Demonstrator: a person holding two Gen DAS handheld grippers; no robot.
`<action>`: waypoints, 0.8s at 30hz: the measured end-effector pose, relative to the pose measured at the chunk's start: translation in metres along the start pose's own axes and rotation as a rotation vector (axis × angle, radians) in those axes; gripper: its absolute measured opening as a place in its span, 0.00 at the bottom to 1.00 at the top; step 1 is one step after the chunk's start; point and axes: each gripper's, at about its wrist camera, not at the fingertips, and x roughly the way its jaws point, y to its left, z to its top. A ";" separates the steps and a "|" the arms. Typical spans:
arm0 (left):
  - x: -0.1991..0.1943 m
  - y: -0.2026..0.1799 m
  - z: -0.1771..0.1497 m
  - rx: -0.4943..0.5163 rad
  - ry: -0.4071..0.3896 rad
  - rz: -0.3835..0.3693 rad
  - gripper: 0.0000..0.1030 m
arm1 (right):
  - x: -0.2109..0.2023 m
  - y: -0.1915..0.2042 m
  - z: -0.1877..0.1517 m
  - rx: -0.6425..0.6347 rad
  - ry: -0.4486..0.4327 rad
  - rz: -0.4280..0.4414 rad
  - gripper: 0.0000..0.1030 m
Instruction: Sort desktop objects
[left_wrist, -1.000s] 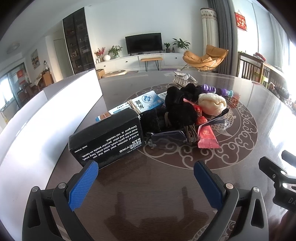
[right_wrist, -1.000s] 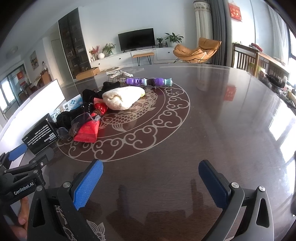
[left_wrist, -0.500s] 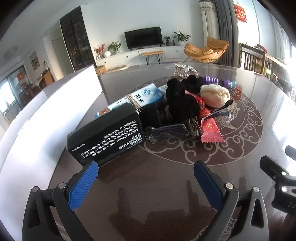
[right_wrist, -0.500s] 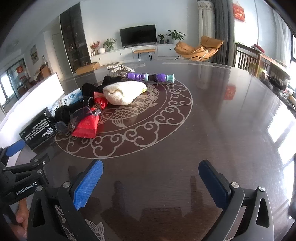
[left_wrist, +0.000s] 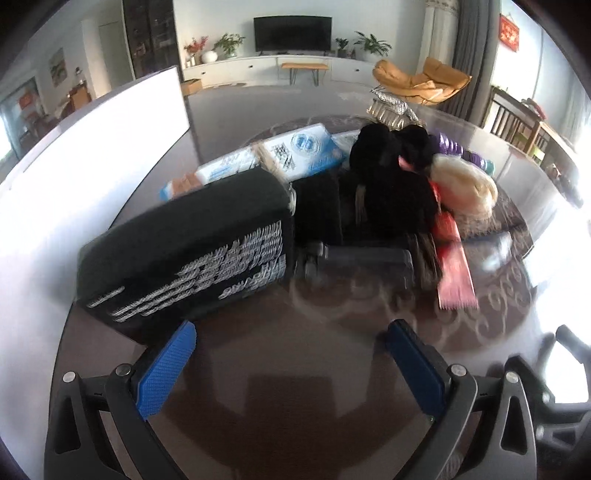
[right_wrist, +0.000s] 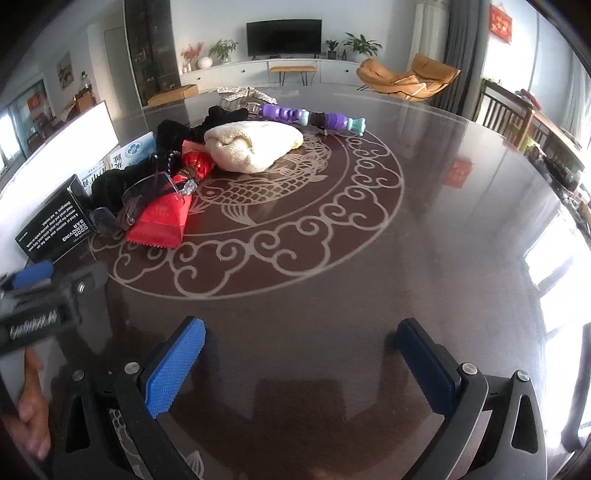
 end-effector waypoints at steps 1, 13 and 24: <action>0.005 -0.001 0.008 0.010 -0.003 -0.006 1.00 | 0.005 0.001 0.006 -0.012 0.001 0.007 1.00; 0.024 -0.004 0.028 0.055 -0.021 -0.042 1.00 | 0.026 -0.002 0.032 -0.049 0.002 0.037 1.00; 0.024 -0.004 0.028 0.056 -0.022 -0.043 1.00 | 0.026 -0.002 0.032 -0.049 0.002 0.038 1.00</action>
